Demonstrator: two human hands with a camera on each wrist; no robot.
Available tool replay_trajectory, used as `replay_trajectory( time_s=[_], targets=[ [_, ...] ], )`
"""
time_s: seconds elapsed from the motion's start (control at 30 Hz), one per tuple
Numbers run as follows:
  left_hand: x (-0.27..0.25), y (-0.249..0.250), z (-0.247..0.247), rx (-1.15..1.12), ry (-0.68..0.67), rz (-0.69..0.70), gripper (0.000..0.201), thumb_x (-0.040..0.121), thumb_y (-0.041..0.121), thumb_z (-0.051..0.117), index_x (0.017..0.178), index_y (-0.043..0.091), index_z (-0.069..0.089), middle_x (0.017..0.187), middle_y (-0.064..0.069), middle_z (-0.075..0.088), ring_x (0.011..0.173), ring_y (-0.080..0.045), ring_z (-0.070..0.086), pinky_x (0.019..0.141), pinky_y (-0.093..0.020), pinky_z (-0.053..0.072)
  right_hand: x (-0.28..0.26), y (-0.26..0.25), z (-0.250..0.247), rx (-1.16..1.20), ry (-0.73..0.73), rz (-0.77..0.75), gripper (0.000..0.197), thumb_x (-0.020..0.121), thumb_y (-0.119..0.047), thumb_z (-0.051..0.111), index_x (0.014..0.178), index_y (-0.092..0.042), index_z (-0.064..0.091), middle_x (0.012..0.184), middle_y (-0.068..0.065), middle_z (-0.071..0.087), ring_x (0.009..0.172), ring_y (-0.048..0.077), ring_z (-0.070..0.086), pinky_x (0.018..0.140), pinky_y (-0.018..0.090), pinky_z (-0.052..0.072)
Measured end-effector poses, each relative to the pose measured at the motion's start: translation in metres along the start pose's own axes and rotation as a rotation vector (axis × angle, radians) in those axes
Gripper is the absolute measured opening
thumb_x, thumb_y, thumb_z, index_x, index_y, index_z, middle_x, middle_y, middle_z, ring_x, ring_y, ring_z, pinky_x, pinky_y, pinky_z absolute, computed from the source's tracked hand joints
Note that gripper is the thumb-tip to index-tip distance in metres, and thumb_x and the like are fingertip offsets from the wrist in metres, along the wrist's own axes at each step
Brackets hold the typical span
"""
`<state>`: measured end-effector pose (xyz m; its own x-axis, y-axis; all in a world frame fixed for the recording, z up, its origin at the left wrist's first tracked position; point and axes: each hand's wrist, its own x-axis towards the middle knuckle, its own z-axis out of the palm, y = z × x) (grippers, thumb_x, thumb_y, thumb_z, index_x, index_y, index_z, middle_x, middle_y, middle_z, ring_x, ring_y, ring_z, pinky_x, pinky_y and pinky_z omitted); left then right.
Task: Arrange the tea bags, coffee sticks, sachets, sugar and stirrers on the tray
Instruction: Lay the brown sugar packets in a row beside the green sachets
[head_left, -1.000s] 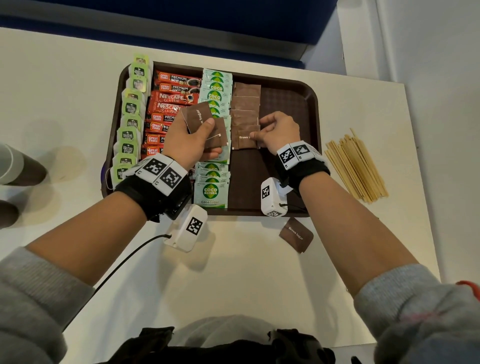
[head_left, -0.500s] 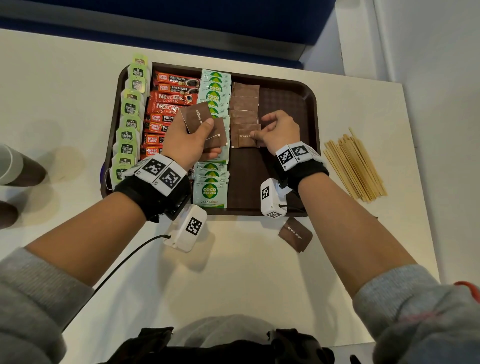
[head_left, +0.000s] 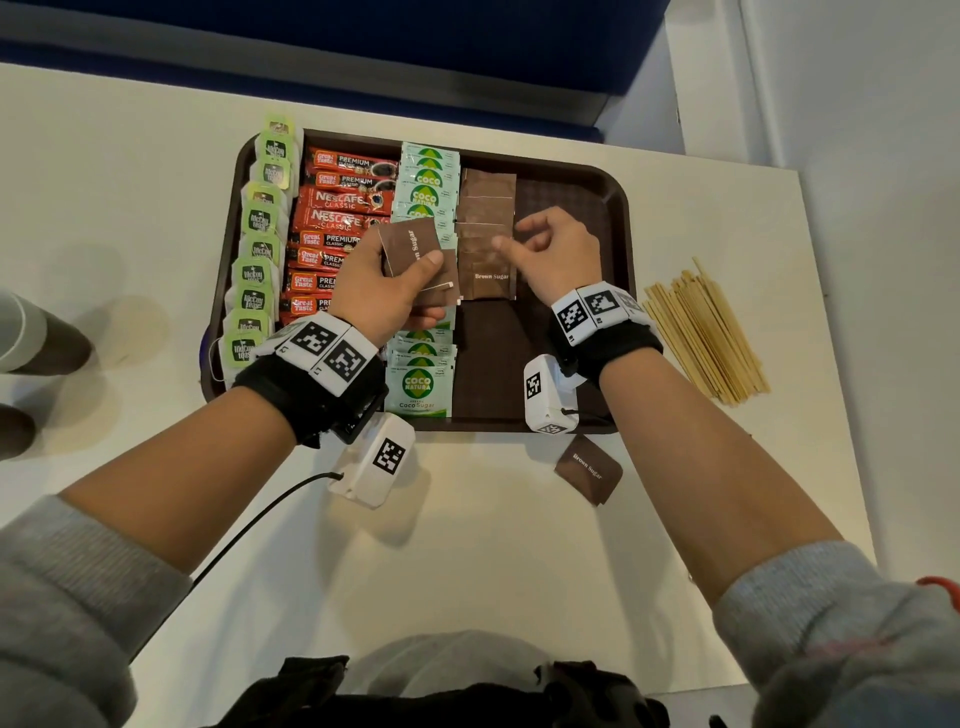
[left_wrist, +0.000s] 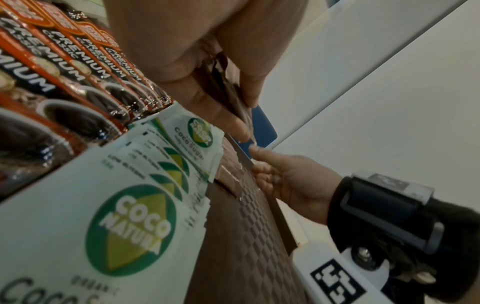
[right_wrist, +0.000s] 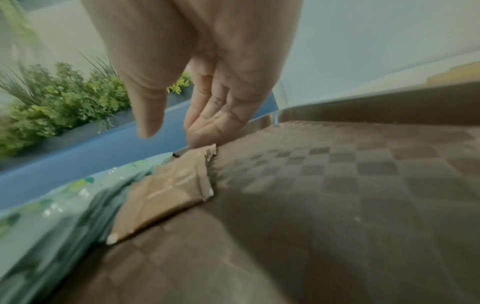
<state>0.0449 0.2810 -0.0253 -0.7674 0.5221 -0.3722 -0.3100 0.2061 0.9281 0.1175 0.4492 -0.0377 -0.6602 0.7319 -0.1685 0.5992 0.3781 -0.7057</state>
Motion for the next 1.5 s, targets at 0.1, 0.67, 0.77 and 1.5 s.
replay_trajectory(
  time_s=[0.1,0.67,0.77,1.5],
  targets=[
    [-0.003,0.0,0.0,0.077,-0.069,0.018,0.028,0.089,0.014,0.065,0.111,0.014,0.047,0.083,-0.006,0.066,0.044,-0.01,0.063,0.043,-0.023,0.053,-0.005,-0.016,-0.002,0.12,-0.119,-0.104,0.027,0.075,-0.05,0.071,0.09,-0.027,0.067,0.077,-0.012,0.065,0.077,0.006,0.064,0.076,0.03,0.057],
    [-0.014,0.006,0.0,0.105,-0.125,-0.007,0.024,0.088,0.01,0.065,0.098,0.019,0.045,0.083,-0.004,0.063,0.042,-0.009,0.062,0.041,-0.022,0.053,-0.006,-0.02,-0.014,0.248,-0.251,-0.232,0.019,0.082,-0.015,0.07,0.077,-0.029,0.059,0.073,-0.004,0.063,0.064,0.002,0.058,0.068,0.026,0.051],
    [-0.011,0.006,0.0,0.114,-0.092,-0.006,0.022,0.09,0.011,0.063,0.09,0.025,0.046,0.084,-0.004,0.062,0.039,-0.01,0.06,0.039,-0.022,0.052,-0.008,-0.015,-0.016,0.226,-0.269,-0.211,0.013,0.083,-0.014,0.07,0.086,-0.023,0.061,0.07,-0.007,0.061,0.06,-0.004,0.057,0.065,0.017,0.047],
    [-0.005,0.001,-0.005,0.129,-0.007,0.001,0.016,0.091,0.011,0.062,0.099,0.018,0.049,0.091,0.002,0.058,0.041,-0.008,0.06,0.045,-0.024,0.055,-0.011,0.021,-0.002,0.04,-0.232,0.074,0.01,0.081,-0.015,0.073,0.08,-0.017,0.063,0.065,-0.002,0.063,0.069,0.015,0.064,0.071,0.028,0.058]
  ],
)
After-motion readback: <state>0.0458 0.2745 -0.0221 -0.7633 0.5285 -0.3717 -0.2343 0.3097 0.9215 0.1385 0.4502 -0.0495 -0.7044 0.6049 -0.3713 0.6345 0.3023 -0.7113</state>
